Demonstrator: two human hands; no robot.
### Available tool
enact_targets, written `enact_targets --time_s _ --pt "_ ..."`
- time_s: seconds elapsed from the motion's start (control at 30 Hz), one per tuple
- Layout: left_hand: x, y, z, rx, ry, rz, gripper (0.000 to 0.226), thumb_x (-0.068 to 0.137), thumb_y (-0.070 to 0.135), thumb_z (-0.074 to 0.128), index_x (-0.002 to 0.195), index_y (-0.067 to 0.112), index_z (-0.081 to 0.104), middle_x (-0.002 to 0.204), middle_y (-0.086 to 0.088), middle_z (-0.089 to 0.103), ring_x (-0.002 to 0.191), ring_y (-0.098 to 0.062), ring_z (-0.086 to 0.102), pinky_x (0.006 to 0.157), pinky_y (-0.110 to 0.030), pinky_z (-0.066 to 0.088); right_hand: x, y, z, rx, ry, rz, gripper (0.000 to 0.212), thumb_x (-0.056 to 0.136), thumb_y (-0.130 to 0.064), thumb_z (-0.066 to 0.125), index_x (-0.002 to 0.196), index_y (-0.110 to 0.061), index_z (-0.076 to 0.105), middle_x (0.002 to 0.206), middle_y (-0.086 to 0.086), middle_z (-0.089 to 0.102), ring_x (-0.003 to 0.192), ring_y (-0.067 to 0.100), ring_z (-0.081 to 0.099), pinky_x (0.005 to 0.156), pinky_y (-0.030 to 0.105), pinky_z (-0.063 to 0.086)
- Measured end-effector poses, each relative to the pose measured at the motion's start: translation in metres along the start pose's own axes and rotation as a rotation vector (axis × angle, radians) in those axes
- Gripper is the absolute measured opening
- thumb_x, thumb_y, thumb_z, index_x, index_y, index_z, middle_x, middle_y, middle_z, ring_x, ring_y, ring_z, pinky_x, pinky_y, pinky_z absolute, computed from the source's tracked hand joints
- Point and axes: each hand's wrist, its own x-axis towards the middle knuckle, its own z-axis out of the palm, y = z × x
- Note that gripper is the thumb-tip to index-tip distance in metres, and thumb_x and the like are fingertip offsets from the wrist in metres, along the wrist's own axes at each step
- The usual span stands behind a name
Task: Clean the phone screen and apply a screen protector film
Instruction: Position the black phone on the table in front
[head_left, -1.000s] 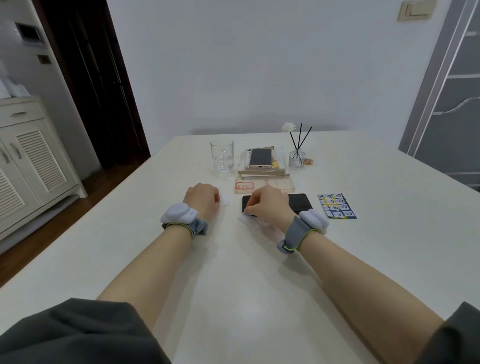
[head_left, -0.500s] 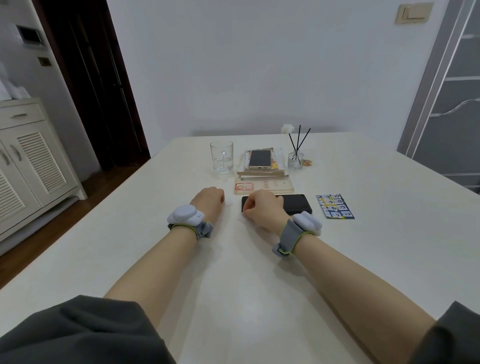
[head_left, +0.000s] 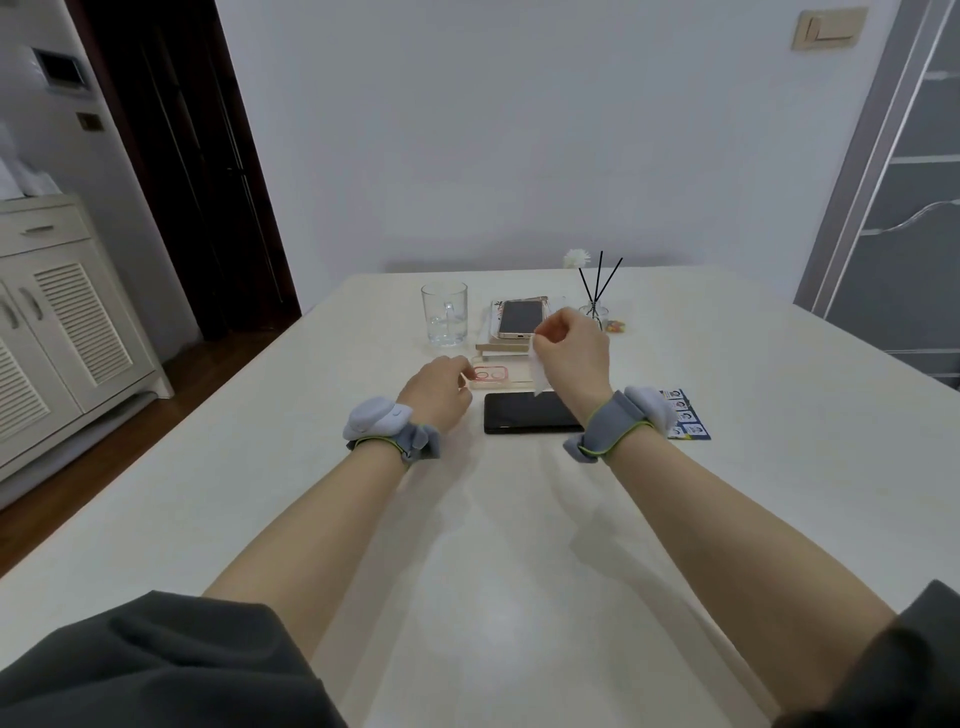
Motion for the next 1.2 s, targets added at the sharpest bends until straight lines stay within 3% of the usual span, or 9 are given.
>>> enact_targets --time_s 0.1,0.23,0.4,0.53,0.67,0.83,0.93,1.03,1.2 --pt "0.000 0.003 0.001 -0.045 -0.065 0.012 0.034 0.090 0.011 0.047 0.123 0.013 0.054 0.123 -0.006 0.057 0.112 -0.024 0.053 0.095 -0.032 0.042 0.001 0.002 0.000 -0.146 -0.076 -0.137 0.012 0.086 -0.007 0.055 0.093 -0.010 0.065 0.090 0.005 0.068 0.079 0.017 0.056 0.074 0.028 0.046" --pt "-0.001 0.003 0.004 -0.219 -0.160 -0.027 0.046 0.086 0.012 0.056 0.131 0.013 0.047 0.127 -0.005 0.056 0.110 -0.022 0.055 0.092 -0.027 0.042 -0.009 0.009 0.007 -0.226 -0.438 -0.138 0.024 0.088 -0.011 0.058 0.111 -0.013 0.063 0.097 0.008 0.071 0.091 0.021 0.063 0.082 0.032 0.050" --pt "0.000 0.002 0.009 -0.318 -0.324 -0.057 0.079 0.078 0.016 0.070 0.145 0.018 0.029 0.140 -0.003 0.045 0.114 -0.018 0.047 0.091 -0.022 0.037 -0.012 0.021 0.007 -0.274 -0.353 -0.155 0.030 0.091 -0.008 0.045 0.108 -0.013 0.069 0.106 0.007 0.072 0.097 0.022 0.063 0.090 0.034 0.049" --pt "0.003 0.002 0.016 -0.416 -0.312 -0.067 0.089 0.073 0.016 0.079 0.146 0.020 0.028 0.142 -0.005 0.043 0.123 -0.019 0.044 0.094 -0.021 0.034 -0.018 0.034 0.007 -0.628 -0.554 -0.318 0.037 0.099 -0.021 0.037 0.128 -0.029 0.059 0.141 -0.006 0.053 0.136 0.019 0.037 0.112 0.041 0.021" --pt "0.004 0.001 0.020 -0.452 -0.314 -0.065 0.089 0.072 0.014 0.080 0.145 0.020 0.029 0.140 -0.005 0.047 0.110 -0.012 0.044 0.090 -0.019 0.034 -0.028 0.043 0.010 -0.733 -0.765 -0.335 0.044 0.103 -0.033 0.020 0.145 -0.038 0.033 0.156 -0.017 0.028 0.149 0.014 0.009 0.116 0.051 -0.002" --pt "0.005 -0.002 0.019 -0.446 -0.322 -0.070 0.091 0.072 0.018 0.081 0.146 0.017 0.027 0.138 -0.003 0.048 0.108 -0.012 0.044 0.088 -0.017 0.032 -0.029 0.047 0.012 -0.847 -0.634 -0.233 0.049 0.102 -0.038 0.013 0.148 -0.026 0.027 0.159 -0.011 0.022 0.150 0.014 0.001 0.116 0.054 -0.006" --pt "0.006 -0.001 0.019 -0.476 -0.321 -0.069 0.090 0.073 0.009 0.079 0.146 0.013 0.026 0.137 -0.006 0.049 0.107 -0.014 0.048 0.083 -0.012 0.034 -0.034 0.041 0.019 -0.721 -0.741 -0.255 0.050 0.102 -0.035 0.012 0.150 -0.029 0.025 0.160 -0.013 0.018 0.150 0.013 -0.002 0.115 0.054 -0.011" --pt "0.006 -0.003 0.020 -0.516 -0.335 -0.082 0.092 0.074 0.003 0.077 0.148 0.011 0.023 0.140 -0.010 0.046 0.115 -0.020 0.052 0.090 -0.020 0.039 -0.040 0.044 0.024 -0.637 -0.789 -0.327 0.050 0.102 -0.036 0.010 0.148 -0.033 0.028 0.158 -0.015 0.022 0.150 0.010 0.001 0.115 0.053 -0.012" --pt "0.006 -0.003 0.019 -0.482 -0.328 -0.092 0.096 0.070 0.017 0.083 0.147 0.016 0.026 0.133 0.000 0.051 0.116 -0.013 0.044 0.093 -0.019 0.031 -0.030 0.056 0.014 -0.851 -0.607 -0.168 0.052 0.101 -0.038 0.010 0.151 -0.026 0.019 0.161 -0.010 0.014 0.150 0.014 -0.004 0.115 0.053 -0.014"
